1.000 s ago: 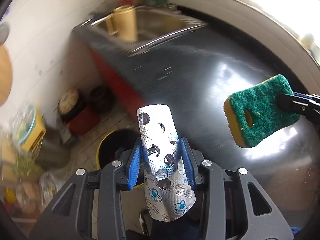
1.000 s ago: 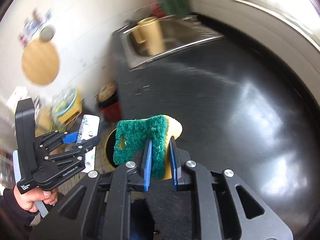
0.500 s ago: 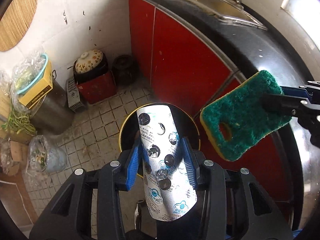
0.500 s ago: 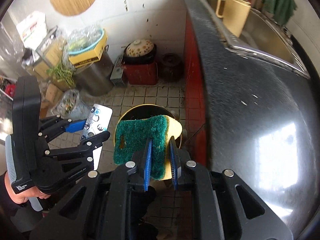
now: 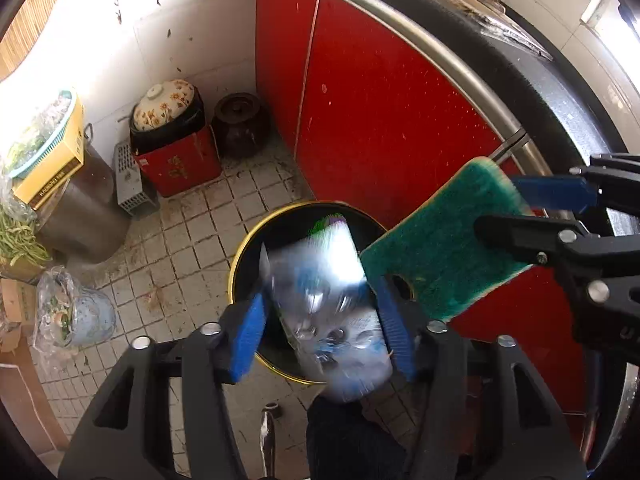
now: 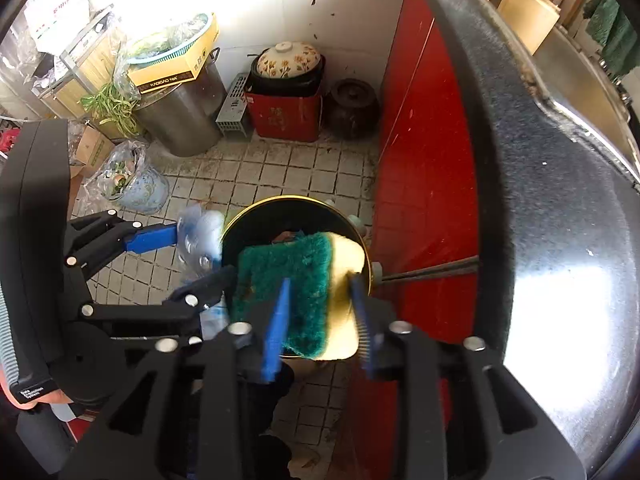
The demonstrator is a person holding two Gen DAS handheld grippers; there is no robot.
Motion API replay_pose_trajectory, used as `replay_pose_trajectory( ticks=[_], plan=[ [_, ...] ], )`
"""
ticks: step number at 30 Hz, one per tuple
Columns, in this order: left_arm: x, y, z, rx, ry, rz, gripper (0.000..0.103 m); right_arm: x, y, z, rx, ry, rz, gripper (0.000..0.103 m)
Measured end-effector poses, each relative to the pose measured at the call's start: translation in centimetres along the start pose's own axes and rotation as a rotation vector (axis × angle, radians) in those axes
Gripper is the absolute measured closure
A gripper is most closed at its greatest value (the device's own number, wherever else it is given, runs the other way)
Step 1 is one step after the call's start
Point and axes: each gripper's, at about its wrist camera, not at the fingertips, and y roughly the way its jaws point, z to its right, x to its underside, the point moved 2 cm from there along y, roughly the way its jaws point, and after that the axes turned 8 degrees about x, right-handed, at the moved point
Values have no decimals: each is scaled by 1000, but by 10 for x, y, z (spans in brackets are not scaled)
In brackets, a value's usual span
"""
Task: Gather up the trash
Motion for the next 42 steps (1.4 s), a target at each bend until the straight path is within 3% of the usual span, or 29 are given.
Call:
replay_pose_trajectory(
  ticks=[4, 7, 12, 14, 18, 22, 26, 29, 33, 36, 42],
  plan=[
    [2, -2, 1, -8, 16, 5, 22, 4, -11, 6, -15, 21, 13, 40],
    [0, -11, 11, -34, 43, 8, 11, 14, -34, 19, -42, 63, 49, 24],
    [-12, -49, 55, -63, 153, 50, 7, 46, -96, 49, -27, 151, 128, 12],
    [-20, -72, 89, -53, 221, 97, 7, 69, -130, 70, 33, 195, 184, 8],
    [-31, -105, 167, -1, 384, 190, 7, 138, -191, 116, 204, 325, 251, 7],
    [-35, -126, 273, 110, 558, 262, 7, 240, -240, 167, 398, 571, 236, 7],
    [-18, -129, 370, 226, 716, 276, 7, 342, -279, 199, 565, 831, 183, 7],
    [1, -124, 433, 319, 805, 238, 7, 420, -307, 213, 681, 1024, 143, 7],
    [26, -114, 496, 394, 880, 147, 7, 500, -330, 215, 742, 1271, 129, 7],
    [42, -101, 523, 381, 919, 90, 7, 548, -339, 210, 759, 1432, 121, 7],
    [51, -81, 546, 341, 960, 46, 7, 583, -329, 214, 741, 1561, 113, 7]
  ],
)
